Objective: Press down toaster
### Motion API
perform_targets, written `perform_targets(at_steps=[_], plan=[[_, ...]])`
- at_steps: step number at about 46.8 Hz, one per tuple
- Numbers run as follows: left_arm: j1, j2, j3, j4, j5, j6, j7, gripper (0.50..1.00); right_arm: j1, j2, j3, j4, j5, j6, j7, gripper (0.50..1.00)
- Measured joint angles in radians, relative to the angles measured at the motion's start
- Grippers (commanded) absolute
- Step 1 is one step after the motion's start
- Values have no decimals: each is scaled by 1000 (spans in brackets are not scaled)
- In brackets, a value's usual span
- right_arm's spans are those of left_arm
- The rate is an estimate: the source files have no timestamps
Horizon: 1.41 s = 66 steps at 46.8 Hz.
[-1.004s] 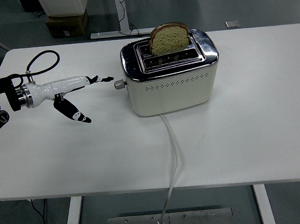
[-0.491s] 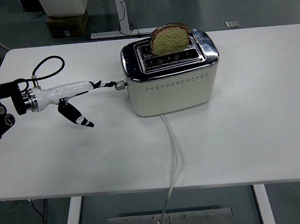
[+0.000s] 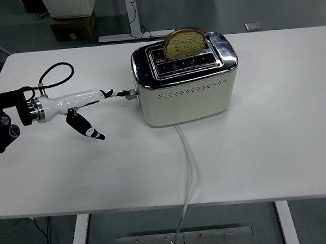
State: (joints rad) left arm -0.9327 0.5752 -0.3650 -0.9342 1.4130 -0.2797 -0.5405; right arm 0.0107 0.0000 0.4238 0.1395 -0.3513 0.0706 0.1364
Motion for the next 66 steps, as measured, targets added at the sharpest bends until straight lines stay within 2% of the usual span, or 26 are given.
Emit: perform_targets(at_steps=[30,43,66], plan=[[15,-48,27,58,-2,3,0,1000,0,0,0,0,0,0,0,1000],[35,-73,36,71,-2,27,-1,1000,0,0,0,0,0,0,-1,1000],[66,-80,38,94,-11,30,-2,1000,0,0,0,0,0,0,0,1000]])
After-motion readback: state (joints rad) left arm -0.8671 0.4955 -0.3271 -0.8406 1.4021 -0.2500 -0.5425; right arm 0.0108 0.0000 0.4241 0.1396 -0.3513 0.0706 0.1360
